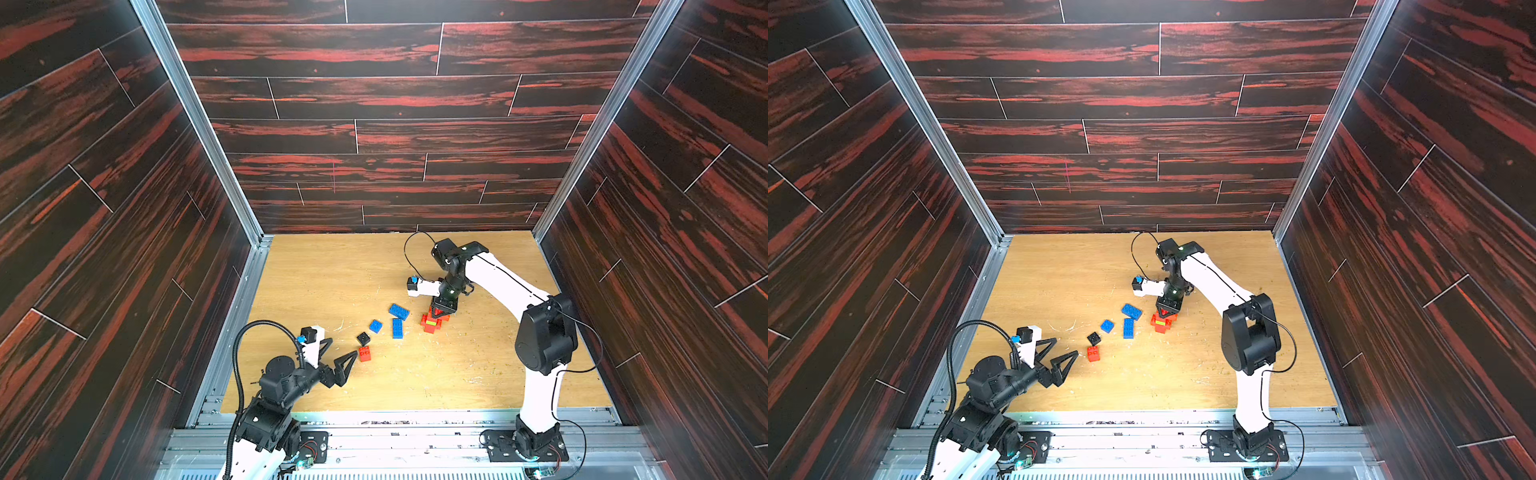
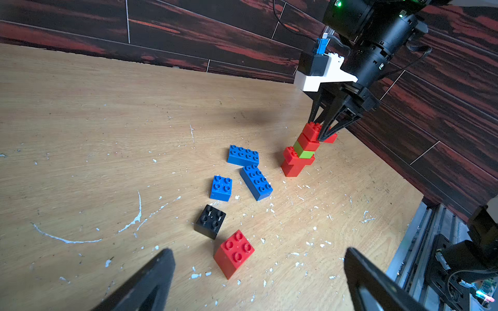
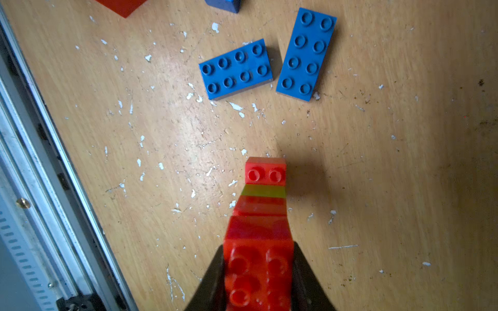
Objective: Assemble the letter f with lego
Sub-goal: Assemble the lego brick with the lego brick.
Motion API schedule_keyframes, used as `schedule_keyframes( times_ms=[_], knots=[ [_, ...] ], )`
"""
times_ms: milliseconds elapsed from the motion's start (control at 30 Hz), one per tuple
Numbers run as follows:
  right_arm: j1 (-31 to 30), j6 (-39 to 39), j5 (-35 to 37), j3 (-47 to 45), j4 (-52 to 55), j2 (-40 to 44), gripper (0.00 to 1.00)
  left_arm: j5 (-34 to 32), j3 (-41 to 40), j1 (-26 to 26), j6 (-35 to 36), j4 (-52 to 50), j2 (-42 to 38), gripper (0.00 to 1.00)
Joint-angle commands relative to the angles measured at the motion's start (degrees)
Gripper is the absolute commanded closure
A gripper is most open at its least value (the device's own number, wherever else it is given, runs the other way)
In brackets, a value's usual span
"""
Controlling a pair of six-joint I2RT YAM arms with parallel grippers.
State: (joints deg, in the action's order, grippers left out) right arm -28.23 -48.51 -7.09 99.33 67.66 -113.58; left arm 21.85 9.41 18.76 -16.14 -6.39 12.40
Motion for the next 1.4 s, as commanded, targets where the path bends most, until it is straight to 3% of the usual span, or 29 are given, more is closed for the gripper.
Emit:
schedule_keyframes(
  times_ms=[0,1367],
  knots=[
    [0.32,-0.07,3.83,-3.76,3.03,-2.53,0.89,-0.21,-0.27,0.14,-0.03,0.79,0.5,0.0],
    [-1.86,3.69,11.83,-5.4,3.97,-7.09,0.9,-0.05,-0.27,0.18,-0.03,1.03,0.74,0.0]
  ],
)
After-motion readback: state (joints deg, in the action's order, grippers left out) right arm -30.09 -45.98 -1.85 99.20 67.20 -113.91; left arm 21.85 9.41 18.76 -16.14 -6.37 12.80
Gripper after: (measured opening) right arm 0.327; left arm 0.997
